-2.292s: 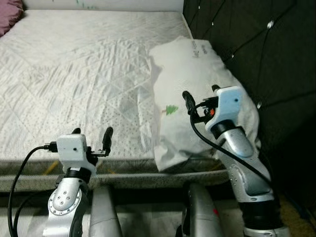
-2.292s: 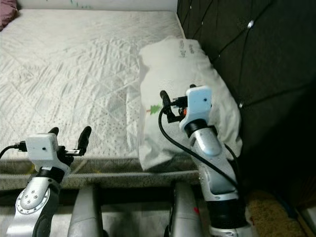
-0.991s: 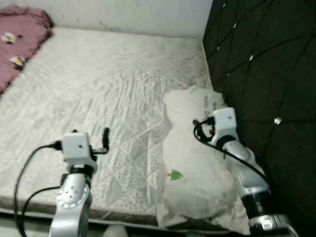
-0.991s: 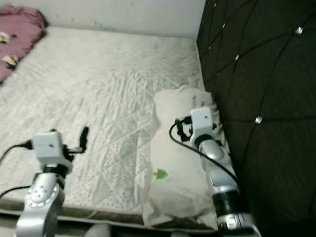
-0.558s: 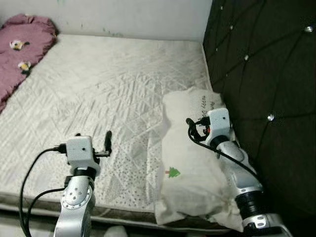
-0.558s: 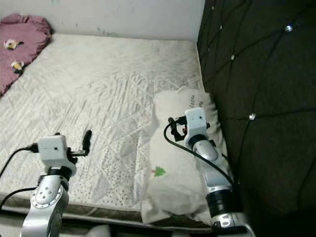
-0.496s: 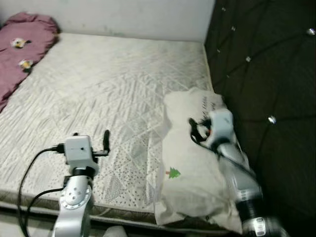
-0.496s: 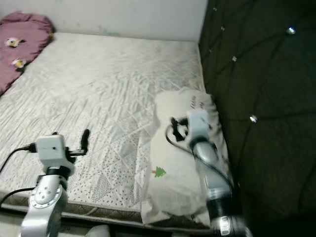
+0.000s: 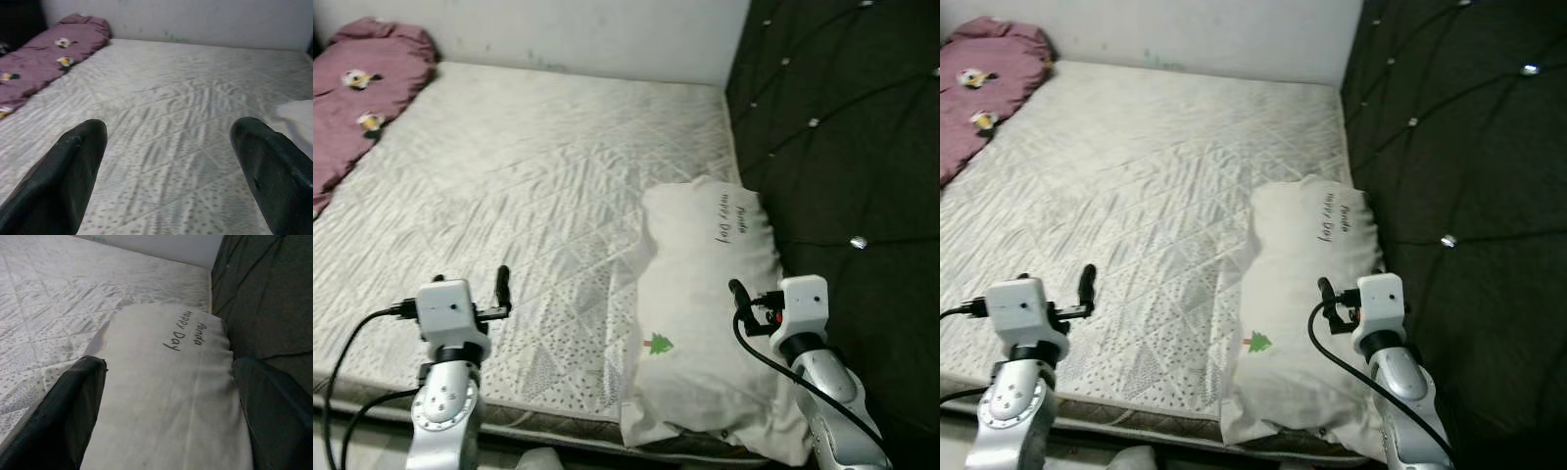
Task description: Clean up the room
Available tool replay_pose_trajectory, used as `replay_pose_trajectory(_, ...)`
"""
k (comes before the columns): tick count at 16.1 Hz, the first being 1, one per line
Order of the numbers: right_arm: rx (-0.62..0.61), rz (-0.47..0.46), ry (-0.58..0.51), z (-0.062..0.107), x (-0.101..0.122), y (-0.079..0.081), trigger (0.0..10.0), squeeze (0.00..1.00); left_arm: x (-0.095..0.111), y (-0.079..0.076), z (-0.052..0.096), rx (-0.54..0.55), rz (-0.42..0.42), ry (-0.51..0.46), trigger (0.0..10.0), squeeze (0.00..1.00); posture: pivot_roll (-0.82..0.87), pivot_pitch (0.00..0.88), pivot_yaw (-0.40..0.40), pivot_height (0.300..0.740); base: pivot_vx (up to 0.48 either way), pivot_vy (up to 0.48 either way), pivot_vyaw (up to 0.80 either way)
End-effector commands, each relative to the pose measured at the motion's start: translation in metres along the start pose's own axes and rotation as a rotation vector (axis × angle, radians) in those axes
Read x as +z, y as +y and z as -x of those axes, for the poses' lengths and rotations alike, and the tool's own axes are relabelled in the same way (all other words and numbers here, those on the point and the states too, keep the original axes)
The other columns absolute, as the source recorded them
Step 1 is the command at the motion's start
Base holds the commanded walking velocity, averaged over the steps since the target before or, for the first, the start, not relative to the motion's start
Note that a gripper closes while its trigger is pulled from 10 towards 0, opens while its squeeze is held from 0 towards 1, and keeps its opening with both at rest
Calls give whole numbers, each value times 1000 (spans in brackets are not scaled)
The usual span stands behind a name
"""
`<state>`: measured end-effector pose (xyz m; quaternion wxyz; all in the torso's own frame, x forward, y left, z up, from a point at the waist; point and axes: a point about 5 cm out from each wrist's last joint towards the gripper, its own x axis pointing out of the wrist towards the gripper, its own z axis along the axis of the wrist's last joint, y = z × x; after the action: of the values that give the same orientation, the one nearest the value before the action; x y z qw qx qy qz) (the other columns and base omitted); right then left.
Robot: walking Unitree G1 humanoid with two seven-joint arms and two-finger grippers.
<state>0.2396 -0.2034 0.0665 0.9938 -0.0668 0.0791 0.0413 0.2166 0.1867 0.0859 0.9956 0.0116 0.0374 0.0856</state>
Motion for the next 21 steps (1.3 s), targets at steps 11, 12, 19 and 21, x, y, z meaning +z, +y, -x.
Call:
replay_pose_trajectory(11, 57, -42, -83, -30, 31, 17, 10000, 0, 10, -4, -11, -17, 17, -20, 10000, 0, 29, 0, -37, 740, 0, 74, 0)
replay_pose_trajectory(12, 62, -47, -89, -32, 34, 18, 10000, 0, 11, -5, -13, -21, 16, -26, 10000, 0, 25, 0, -34, 740, 0, 480, 0)
replay_pose_trajectory(19, 11, -22, -98, -45, 43, 14, 10000, 0, 15, -9, -15, -21, 20, -42, 10000, 0, 20, 0, -31, 740, 0, 480, 0)
replay_pose_trajectory(21, -5, -21, -98, -47, 43, 12, 10000, 0, 15, -8, -15, -10, 12, -46, 10000, 0, 19, 0, -33, 740, 0, 480, 0)
